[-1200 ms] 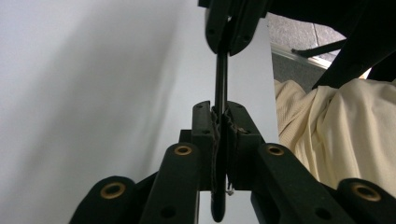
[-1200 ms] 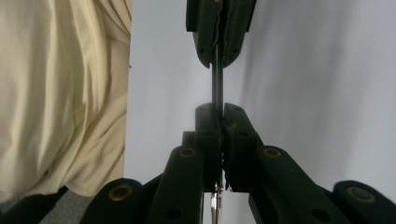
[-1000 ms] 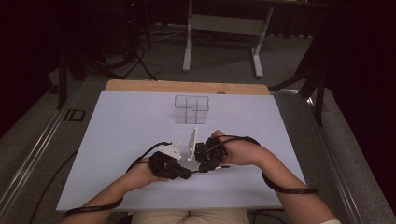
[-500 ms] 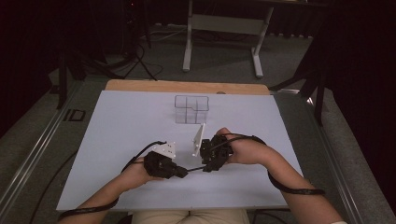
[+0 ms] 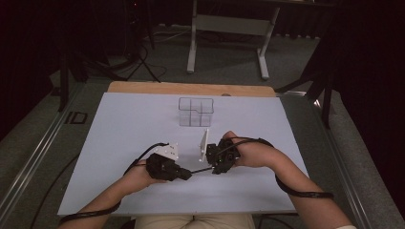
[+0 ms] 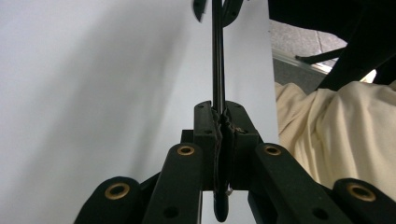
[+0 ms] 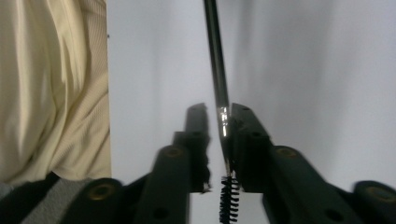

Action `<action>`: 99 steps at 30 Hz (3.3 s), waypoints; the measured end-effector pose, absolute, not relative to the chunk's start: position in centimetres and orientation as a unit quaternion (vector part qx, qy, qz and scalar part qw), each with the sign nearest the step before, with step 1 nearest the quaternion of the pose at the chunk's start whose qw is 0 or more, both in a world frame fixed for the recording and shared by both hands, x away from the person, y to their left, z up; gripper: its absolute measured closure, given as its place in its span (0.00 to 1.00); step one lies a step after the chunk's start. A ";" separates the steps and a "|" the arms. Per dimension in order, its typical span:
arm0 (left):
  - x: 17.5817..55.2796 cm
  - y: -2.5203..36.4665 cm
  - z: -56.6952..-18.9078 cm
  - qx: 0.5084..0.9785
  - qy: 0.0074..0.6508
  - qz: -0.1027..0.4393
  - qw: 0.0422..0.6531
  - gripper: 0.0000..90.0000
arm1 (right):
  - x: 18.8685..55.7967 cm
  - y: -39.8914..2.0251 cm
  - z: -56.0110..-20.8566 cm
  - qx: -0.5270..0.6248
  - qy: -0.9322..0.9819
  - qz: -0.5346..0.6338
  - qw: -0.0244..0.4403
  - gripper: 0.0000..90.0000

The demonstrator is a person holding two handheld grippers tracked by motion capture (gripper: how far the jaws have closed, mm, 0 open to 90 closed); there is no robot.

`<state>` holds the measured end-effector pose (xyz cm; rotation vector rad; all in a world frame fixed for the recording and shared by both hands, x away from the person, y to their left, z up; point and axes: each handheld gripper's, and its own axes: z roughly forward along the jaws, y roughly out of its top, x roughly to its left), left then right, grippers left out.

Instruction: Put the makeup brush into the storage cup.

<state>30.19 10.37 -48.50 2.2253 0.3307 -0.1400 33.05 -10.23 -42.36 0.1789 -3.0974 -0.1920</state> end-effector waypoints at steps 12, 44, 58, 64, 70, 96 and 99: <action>30.5 10.2 -48.4 0.890 0.148 -0.052 0.428 0.89 | 32.8 -10.1 -42.4 0.077 -0.996 -0.045 0.021 0.95; 32.6 6.1 -45.9 0.917 0.101 -0.104 0.373 0.86 | 32.2 -9.9 -42.1 0.094 -0.994 -0.059 -0.002 0.95; 32.6 6.0 -46.7 0.917 0.114 -0.111 0.366 0.94 | 32.1 -9.8 -41.7 0.101 -0.992 -0.069 -0.005 0.95; 32.5 5.9 -46.9 0.912 0.119 -0.121 0.374 0.96 | 32.1 -9.9 -41.7 0.107 -0.992 -0.072 -0.014 0.95; 32.3 6.0 -47.0 0.905 0.124 -0.117 0.389 0.96 | 32.2 -9.9 -41.7 0.112 -0.990 -0.088 -0.016 0.93; 33.0 8.6 -47.8 0.891 0.129 -0.049 0.433 0.96 | 34.4 -12.3 -37.7 -0.025 -0.976 -0.213 -0.027 0.71; 33.2 8.9 -47.8 0.884 0.135 -0.045 0.446 0.96 | 34.6 -12.9 -37.1 -0.048 -0.967 -0.246 -0.041 0.70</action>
